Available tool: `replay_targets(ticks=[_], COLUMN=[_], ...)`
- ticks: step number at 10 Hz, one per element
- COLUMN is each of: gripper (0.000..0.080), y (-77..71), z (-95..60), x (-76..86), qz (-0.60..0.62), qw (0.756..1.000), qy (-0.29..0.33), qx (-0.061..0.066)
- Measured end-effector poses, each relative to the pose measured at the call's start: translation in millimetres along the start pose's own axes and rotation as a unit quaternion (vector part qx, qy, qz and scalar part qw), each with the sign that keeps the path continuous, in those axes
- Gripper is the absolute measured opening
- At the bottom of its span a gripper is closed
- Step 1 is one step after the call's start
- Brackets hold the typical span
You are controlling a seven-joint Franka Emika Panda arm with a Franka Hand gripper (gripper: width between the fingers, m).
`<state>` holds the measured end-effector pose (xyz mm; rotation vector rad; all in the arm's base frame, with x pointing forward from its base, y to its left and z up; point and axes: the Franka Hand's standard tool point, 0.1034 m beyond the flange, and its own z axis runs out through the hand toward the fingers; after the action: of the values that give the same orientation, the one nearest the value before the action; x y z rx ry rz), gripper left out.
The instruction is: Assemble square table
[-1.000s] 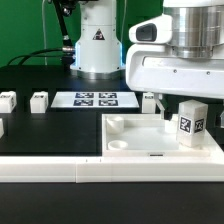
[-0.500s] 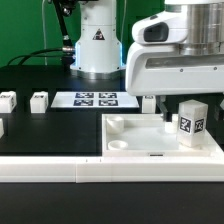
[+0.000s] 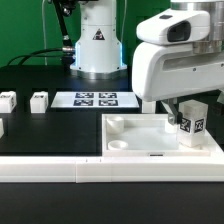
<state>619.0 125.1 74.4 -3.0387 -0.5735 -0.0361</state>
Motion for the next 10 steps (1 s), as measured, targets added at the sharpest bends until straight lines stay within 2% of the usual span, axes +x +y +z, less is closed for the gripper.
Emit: replay_targets(ticks=[1, 3, 5, 6, 7, 10], gripper=[0.0649, 0.0649, 0.0389, 0.0389, 0.0290, 0.0290], y=[2.8, 5.2, 5.3, 5.4, 5.4, 5.5], z=[-1.0, -1.2, -0.8, -0.7, -0.7, -0.7], x=[0.6, 0.6, 0.3, 0.3, 0.3, 0.2], qz=[-0.059, -0.094, -0.092, -0.092, -0.092, -0.076], qw=[0.998, 0.996, 0.996, 0.996, 0.996, 0.997], qy=[0.000, 0.000, -0.001, -0.001, -0.001, -0.001], qx=[-0.005, -0.008, -0.008, -0.008, -0.008, -0.008])
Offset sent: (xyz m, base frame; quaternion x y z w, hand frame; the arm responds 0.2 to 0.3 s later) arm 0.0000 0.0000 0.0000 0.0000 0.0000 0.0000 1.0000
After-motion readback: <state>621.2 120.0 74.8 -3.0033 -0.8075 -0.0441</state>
